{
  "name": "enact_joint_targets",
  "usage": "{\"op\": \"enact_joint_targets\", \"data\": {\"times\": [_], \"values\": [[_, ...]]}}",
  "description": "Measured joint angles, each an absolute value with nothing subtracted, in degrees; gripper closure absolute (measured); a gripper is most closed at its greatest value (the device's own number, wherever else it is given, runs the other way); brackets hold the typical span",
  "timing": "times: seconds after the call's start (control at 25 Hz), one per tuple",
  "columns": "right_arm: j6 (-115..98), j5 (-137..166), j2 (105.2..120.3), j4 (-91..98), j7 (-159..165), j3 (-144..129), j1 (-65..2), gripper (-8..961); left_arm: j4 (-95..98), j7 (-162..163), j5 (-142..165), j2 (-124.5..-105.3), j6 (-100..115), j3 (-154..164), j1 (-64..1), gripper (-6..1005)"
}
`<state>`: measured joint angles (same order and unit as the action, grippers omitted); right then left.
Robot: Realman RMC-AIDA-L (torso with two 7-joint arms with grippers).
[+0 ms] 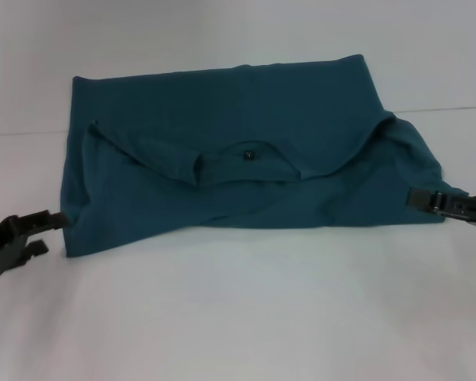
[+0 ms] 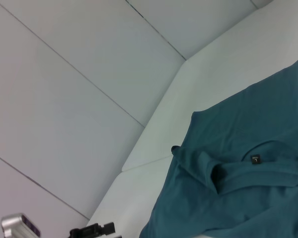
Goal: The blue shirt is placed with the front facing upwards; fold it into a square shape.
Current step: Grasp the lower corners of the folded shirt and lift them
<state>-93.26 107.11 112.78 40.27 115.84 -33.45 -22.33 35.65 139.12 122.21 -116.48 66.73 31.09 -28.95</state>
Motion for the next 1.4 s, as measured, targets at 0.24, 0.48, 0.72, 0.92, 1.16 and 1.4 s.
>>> {"op": "enact_joint_targets", "data": {"times": [0.24,0.48,0.72,0.92,1.16,1.4], "values": [[-92.7,107.11,112.62,40.04,115.88,-33.4,-22.6,41,35.32,148.85,123.3,-116.39,67.78,30.71,-28.55,322],[-92.0,107.1,112.4,40.04,115.87,-33.39,-22.23,43,32.68,150.75,123.0,-116.11,67.25,30.36,-29.45,322],[-91.91,107.08,112.25,40.06,115.81,-33.39,-21.98,46,31.27,151.91,123.21,-116.1,65.62,30.38,-29.92,323],[-91.91,107.05,112.23,40.08,115.82,-33.4,-22.16,48,30.7,152.08,123.26,-116.1,63.41,30.8,-30.17,323],[-91.92,107.04,112.23,40.08,116.17,-33.44,-22.0,50,29.86,152.09,123.28,-116.1,62.1,30.59,-30.22,323],[-91.93,107.04,112.23,40.08,116.21,-33.4,-21.95,52,29.35,152.14,123.31,-116.22,61.43,30.76,-30.42,323]]}}
